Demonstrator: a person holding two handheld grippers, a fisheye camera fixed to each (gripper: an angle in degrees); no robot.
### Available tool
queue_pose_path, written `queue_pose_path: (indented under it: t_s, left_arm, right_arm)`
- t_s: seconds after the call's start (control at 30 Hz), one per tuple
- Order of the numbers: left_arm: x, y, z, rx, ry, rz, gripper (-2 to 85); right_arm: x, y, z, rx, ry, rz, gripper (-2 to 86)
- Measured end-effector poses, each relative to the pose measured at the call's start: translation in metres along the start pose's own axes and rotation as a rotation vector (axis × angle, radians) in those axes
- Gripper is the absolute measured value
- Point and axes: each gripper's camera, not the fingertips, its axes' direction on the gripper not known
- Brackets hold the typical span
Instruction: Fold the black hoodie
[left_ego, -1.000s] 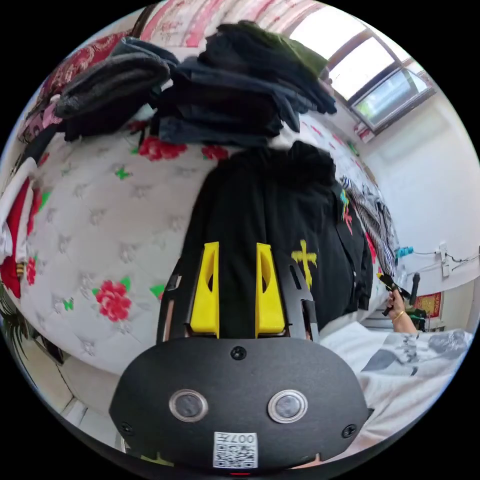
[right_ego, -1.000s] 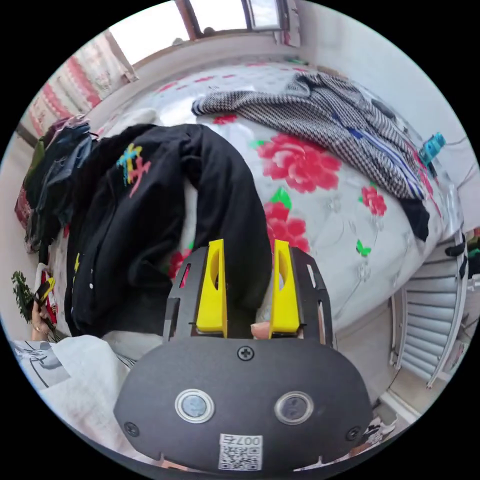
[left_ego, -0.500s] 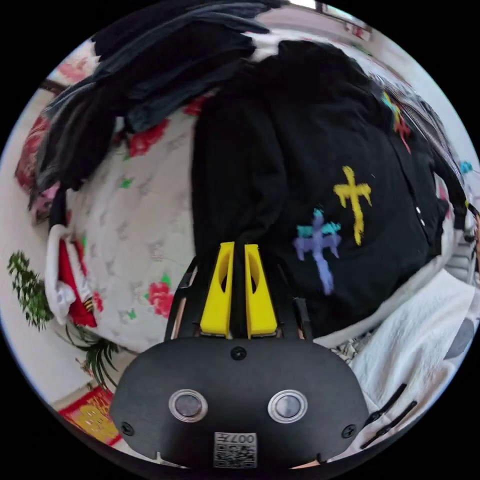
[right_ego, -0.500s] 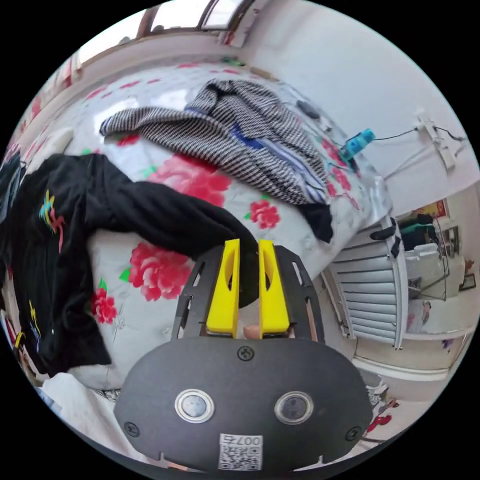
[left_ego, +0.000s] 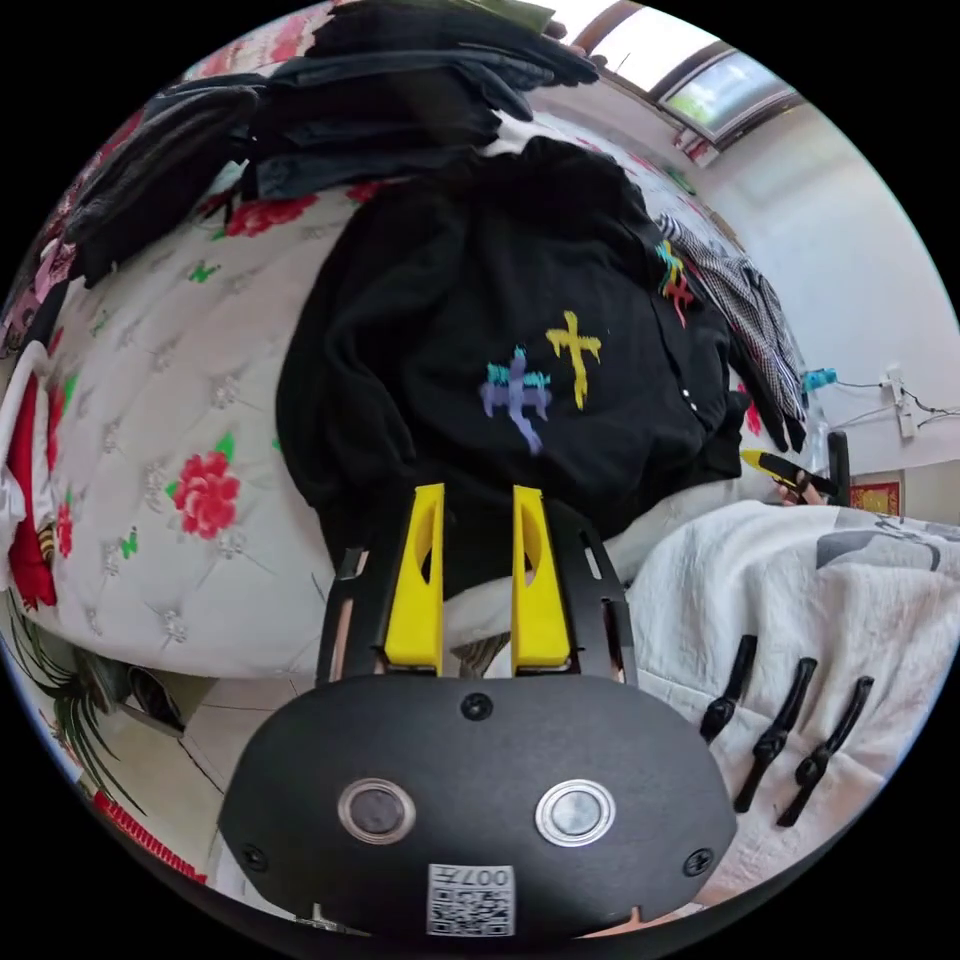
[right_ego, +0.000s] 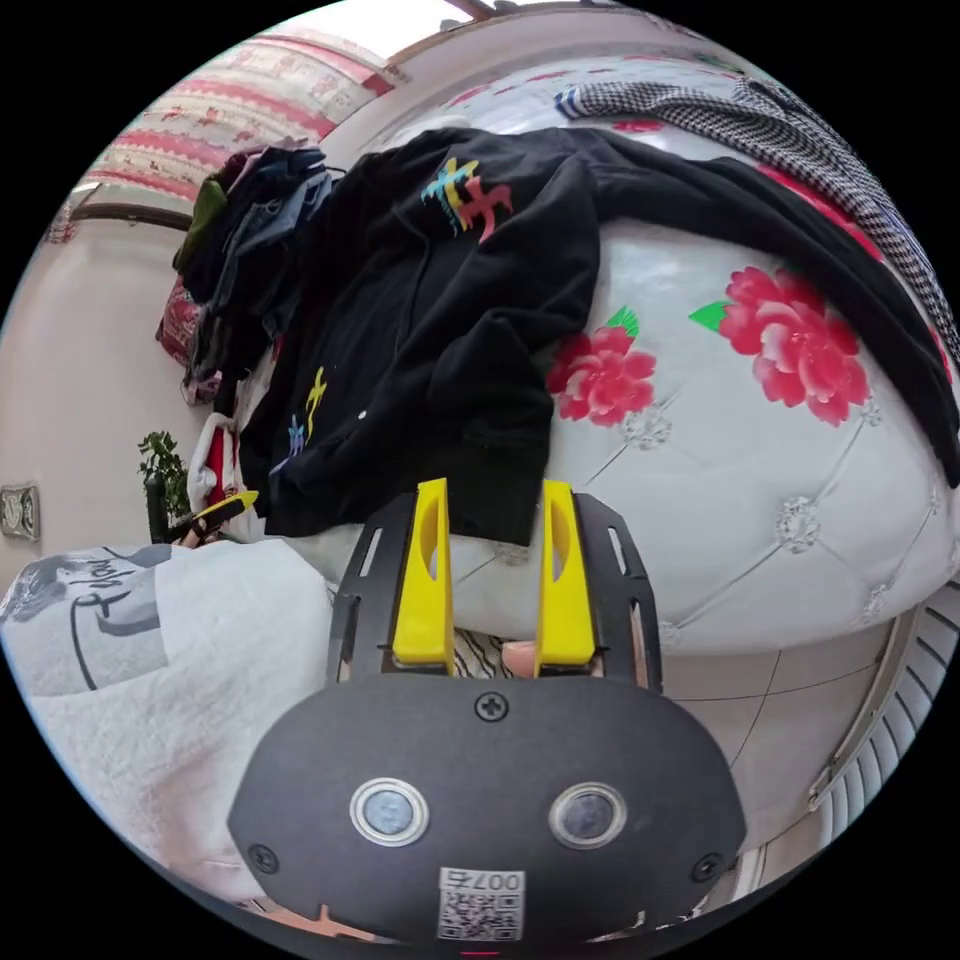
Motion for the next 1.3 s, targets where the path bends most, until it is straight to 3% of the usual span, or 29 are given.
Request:
queue_pose_path:
  t_s: [0.13,0.2,0.43,0.6,0.8,1.0,1.3]
  left_arm:
    - [-0.002,-0.002,0.033,-0.073,-0.193,0.049,5.8]
    - [-0.003,-0.007,0.04,-0.081,-0.256,0.097,2.5]
    - [-0.009,0.021,0.029,-0.221,-0.244,0.264,-0.8]
    - [-0.025,0.092,0.035,-0.292,-0.248,0.259,-0.9]
    - [-0.063,0.116,0.004,-0.12,-0.174,0.063,-0.7]
    - [-0.11,0.118,-0.06,0.087,-0.17,-0.075,0.4]
    - [-0.078,0.011,-0.07,0.204,-0.089,0.12,7.3]
  right_arm:
    - [-0.01,-0.001,0.018,-0.064,0.149,-0.017,5.5]
    - [-0.01,0.001,0.015,-0.107,0.134,-0.047,3.9]
    - [0.027,0.111,-0.078,-0.049,0.045,-0.064,1.2]
    - [0.073,0.205,-0.055,-0.091,0.027,0.112,1.0]
    - [0.079,0.225,-0.033,-0.18,0.161,0.093,2.6]
    - [0.078,0.203,-0.108,0.068,0.194,0.024,5.6]
    - [0.038,0.035,-0.13,0.255,0.02,-0.186,8.9]
